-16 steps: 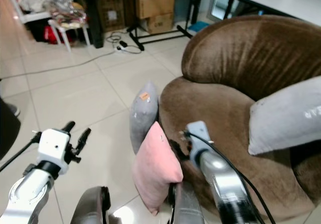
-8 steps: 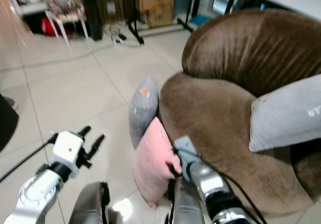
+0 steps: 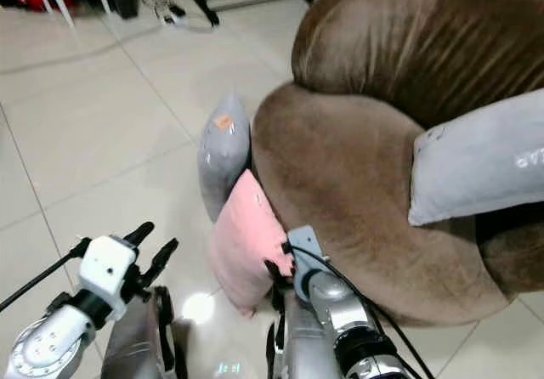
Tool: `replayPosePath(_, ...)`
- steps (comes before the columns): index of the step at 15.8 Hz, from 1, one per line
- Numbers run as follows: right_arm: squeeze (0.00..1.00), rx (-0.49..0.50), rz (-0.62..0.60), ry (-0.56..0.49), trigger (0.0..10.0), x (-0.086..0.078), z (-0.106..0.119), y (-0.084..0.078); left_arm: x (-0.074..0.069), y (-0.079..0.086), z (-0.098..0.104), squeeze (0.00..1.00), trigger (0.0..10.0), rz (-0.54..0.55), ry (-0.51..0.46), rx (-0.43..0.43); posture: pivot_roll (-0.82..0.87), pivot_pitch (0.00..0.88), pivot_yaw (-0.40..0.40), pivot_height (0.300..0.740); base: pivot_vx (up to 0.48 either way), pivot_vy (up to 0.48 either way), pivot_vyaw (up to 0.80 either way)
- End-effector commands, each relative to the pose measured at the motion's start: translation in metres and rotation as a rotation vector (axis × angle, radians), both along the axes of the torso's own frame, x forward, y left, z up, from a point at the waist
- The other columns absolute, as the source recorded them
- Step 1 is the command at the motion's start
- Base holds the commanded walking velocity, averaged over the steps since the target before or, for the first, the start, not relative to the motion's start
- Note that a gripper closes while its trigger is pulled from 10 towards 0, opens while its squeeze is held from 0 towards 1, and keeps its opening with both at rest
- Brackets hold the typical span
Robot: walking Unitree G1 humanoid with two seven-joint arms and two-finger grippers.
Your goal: Move the pillow to the sofa from floor
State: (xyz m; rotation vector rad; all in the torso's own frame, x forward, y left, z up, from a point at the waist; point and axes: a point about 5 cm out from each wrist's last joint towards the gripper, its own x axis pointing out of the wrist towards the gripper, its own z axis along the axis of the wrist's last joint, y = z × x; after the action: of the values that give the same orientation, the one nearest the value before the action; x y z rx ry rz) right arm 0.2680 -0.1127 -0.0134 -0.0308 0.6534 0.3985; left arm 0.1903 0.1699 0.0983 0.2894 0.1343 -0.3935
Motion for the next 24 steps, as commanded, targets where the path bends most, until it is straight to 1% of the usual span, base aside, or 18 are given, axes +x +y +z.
replayPosePath(1,0.0,0.032,-0.015,-0.009,10.0,-0.001,0.001,-0.002,-0.003,0.0,0.001,0.0,10.0,-0.005,0.012,-0.003,-0.05,0.274,-0.087,0.595,0.0,0.0,0.0)
replayPosePath(2,0.0,0.065,-0.002,-0.016,10.0,-0.002,0.001,0.003,-0.007,0.0,0.004,0.0,10.0,-0.005,0.012,-0.004,-0.05,0.278,-0.086,0.595,0.0,0.0,0.0)
replayPosePath(3,0.0,0.028,0.02,-0.023,10.0,-0.004,-0.002,0.006,-0.009,0.0,0.005,0.0,10.0,-0.007,0.016,0.0,-0.04,0.277,-0.084,0.595,0.0,0.0,0.0)
replayPosePath(4,0.0,0.013,0.011,-0.043,10.0,-0.004,-0.002,0.005,-0.009,0.001,0.005,0.0,10.0,-0.004,0.014,0.003,-0.04,0.267,-0.084,0.595,0.0,0.0,0.0)
replayPosePath(6,0.0,0.076,-0.046,-0.116,10.0,0.002,0.009,-0.001,-0.005,0.003,0.008,0.0,10.0,0.021,-0.006,0.002,-0.04,0.232,-0.082,0.595,0.0,0.0,0.0)
replayPosePath(7,0.0,0.148,-0.092,-0.202,10.0,0.006,0.026,-0.009,-0.003,0.007,0.011,0.0,10.0,0.058,-0.029,0.002,-0.03,0.205,-0.079,0.595,0.0,0.0,0.0)
replayPosePath(8,0.0,0.222,-0.139,-0.309,10.0,0.004,0.052,-0.021,-0.001,0.012,0.017,0.0,10.0,0.106,-0.061,0.002,-0.04,0.15,-0.069,0.595,0.0,0.0,0.0)
replayPosePath(10,0.0,0.261,-0.172,-0.39,10.0,-0.003,0.074,-0.031,0.003,0.019,0.023,0.0,10.0,0.158,-0.093,-0.009,-0.05,0.097,-0.057,0.595,0.0,0.0,0.0)
replayPosePath(11,0.0,0.29,-0.206,-0.428,10.0,-0.011,0.091,-0.037,0.006,0.026,0.03,0.0,10.0,0.194,-0.132,-0.003,-0.05,0.068,-0.047,0.586,0.0,0.0,0.0)
replayPosePath(12,0.0,0.315,-0.21,-0.428,10.0,-0.016,0.096,-0.037,0.007,0.029,0.034,0.0,10.0,0.212,-0.149,0.0,-0.04,0.063,-0.045,0.576,0.0,0.0,0.0)
replayPosePath(14,0.0,0.333,-0.176,-0.404,10.0,-0.019,0.096,-0.032,0.008,0.033,0.037,0.0,10.0,0.241,-0.163,0.004,-0.03,0.038,-0.038,0.561,0.0,0.0,0.0)
replayPosePath(15,0.0,0.35,-0.135,-0.377,10.0,-0.021,0.095,-0.026,0.008,0.035,0.036,0.0,10.0,0.265,-0.171,0.009,-0.01,0.0,-0.038,0.546,0.0,0.0,0.0)
replayPosePath(16,0.0,0.355,-0.12,-0.371,10.0,-0.021,0.095,-0.024,0.008,0.036,0.035,0.0,10.0,0.272,-0.173,0.01,-0.01,0.0,-0.04,0.541,0.0,0.0,0.0)
replayPosePath(17,0.0,0.362,-0.098,-0.349,10.0,-0.017,0.093,-0.02,0.014,0.035,0.034,0.0,10.0,0.285,-0.18,0.01,0.0,0.0,-0.039,0.526,0.0,0.0,0.0)
replayPosePath(19,0.0,0.347,-0.072,-0.344,10.0,-0.01,0.094,-0.017,0.022,0.035,0.035,0.0,10.0,0.291,-0.195,0.004,0.0,0.0,-0.038,0.506,0.0,0.0,0.0)
replayPosePath(20,0.0,0.33,-0.068,-0.355,10.0,-0.005,0.095,-0.016,0.026,0.034,0.034,0.0,10.0,0.292,-0.199,0.001,0.0,0.0,-0.039,0.496,0.0,0.0,0.0)
replayPosePath(22,0.0,0.272,-0.076,-0.352,10.0,0.001,0.093,-0.016,0.031,0.032,0.029,0.0,10.0,0.288,-0.187,0.005,0.0,0.0,-0.038,0.496,0.0,0.0,0.0)
replayPosePath(24,0.0,0.168,-0.137,-0.324,10.0,0.007,0.083,-0.024,0.033,0.029,0.023,0.0,10.0,0.269,-0.169,0.008,-0.01,0.0,-0.032,0.496,0.0,0.0,0.0)
